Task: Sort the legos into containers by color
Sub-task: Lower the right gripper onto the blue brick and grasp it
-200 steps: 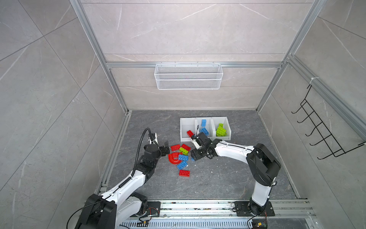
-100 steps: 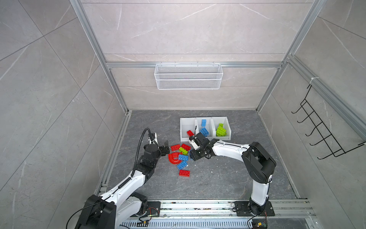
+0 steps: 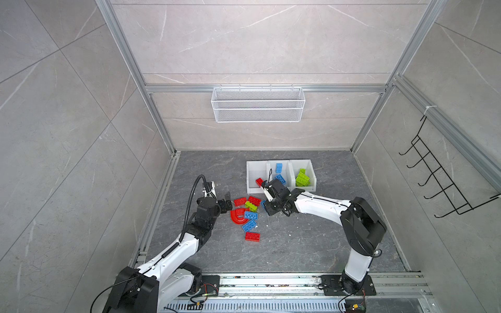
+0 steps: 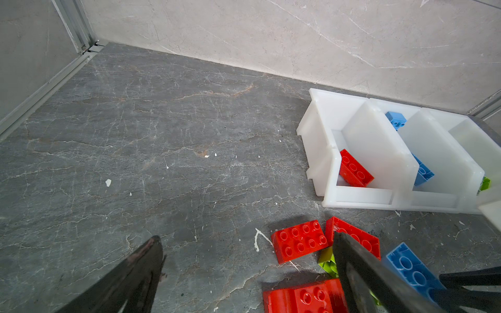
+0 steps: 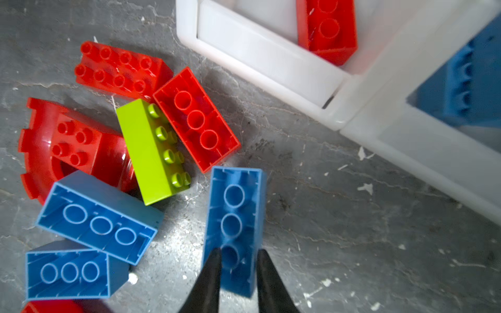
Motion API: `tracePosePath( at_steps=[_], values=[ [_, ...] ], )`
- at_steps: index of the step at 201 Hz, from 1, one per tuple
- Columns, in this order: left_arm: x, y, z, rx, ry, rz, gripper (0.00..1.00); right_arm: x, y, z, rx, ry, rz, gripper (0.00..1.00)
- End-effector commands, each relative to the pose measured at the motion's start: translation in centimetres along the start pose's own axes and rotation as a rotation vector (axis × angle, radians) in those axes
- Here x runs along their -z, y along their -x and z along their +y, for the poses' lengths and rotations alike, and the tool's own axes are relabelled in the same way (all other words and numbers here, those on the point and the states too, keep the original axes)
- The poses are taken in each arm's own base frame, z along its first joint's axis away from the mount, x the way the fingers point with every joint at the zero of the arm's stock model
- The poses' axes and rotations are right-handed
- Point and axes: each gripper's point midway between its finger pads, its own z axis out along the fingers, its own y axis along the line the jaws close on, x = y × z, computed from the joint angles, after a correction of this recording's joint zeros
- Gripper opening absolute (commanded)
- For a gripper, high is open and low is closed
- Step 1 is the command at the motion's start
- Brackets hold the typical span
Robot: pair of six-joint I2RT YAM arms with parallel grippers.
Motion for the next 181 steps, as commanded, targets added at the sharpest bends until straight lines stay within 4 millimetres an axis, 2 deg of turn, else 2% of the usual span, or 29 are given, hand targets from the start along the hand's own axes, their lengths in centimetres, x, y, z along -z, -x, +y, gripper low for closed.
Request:
tracePosePath(
  at_steps=[1,35,41,52,64,88,108,139,181],
  values=[
    [0.3,1.4,-0.3,0.016,-0.014,-0.047,1.0,1.2,-0.1,-0.5,0.018,-0.029,-0.009,0.25],
    [0.3,1.5,-0.3,0.017,-0.017,-0.049,1.0,1.5,0.0,-0.5,0.016,-0.025,-0.014,0.24],
    [0.3,1.5,-0.3,0.017,-0.017,-0.049,1.0,1.5,0.0,-0.4,0.016,-0.024,-0.014,0.29],
    [0.4,1.4,-0.3,0.017,-0.018,-0.049,1.0,1.3,-0.1,-0.1,0.019,-0.005,-0.012,0.46],
    [0.3,1.4,-0.3,0.016,-0.016,-0.049,1.0,1.0,-0.1,0.3,0.016,0.019,-0.01,0.59],
    [0.3,1.4,-0.3,0.017,-0.016,-0.047,1.0,0.0,-0.7,-0.2,0.015,-0.016,0.027,0.68],
    [0.3,1.4,-0.2,0.017,-0.012,-0.047,1.0,-0.7,-0.9,-1.1,0.017,-0.064,0.036,0.7],
    [0.2,1.4,-0.2,0.016,-0.012,-0.047,1.0,-2.2,-1.6,-1.2,0.024,-0.079,0.074,0.7],
    [0.2,1.4,-0.2,0.018,-0.012,-0.047,1.0,-3.5,-1.9,-1.4,0.028,-0.089,0.096,0.64]
  ],
)
